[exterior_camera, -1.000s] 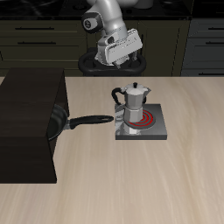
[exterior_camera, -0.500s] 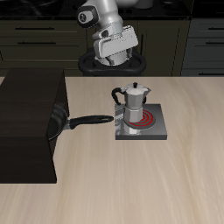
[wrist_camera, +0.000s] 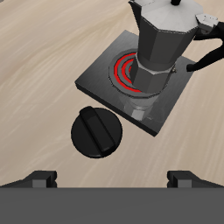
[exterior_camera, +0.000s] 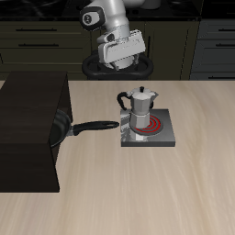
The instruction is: Place the moka pot on the stove and close the stove
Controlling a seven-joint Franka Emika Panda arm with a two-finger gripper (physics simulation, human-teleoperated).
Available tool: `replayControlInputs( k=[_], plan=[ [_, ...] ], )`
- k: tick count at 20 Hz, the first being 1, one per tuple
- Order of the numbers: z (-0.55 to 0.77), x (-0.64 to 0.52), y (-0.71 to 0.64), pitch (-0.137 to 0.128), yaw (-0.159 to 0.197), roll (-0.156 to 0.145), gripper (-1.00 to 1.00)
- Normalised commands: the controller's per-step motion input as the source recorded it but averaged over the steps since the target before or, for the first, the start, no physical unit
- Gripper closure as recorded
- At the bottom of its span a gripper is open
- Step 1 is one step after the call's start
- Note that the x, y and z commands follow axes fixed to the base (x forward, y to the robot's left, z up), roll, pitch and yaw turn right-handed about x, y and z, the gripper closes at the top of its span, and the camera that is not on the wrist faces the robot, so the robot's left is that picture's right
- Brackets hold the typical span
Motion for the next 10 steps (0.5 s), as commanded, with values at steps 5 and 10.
replayControlInputs(
  k=[5,10],
  plan=[
    [-0.18,0.26,-0.13,0.014,-0.002,-0.037,-1.00],
    [-0.37,-0.15,0.14,0.033,-0.004,0.011,-1.00]
  ],
)
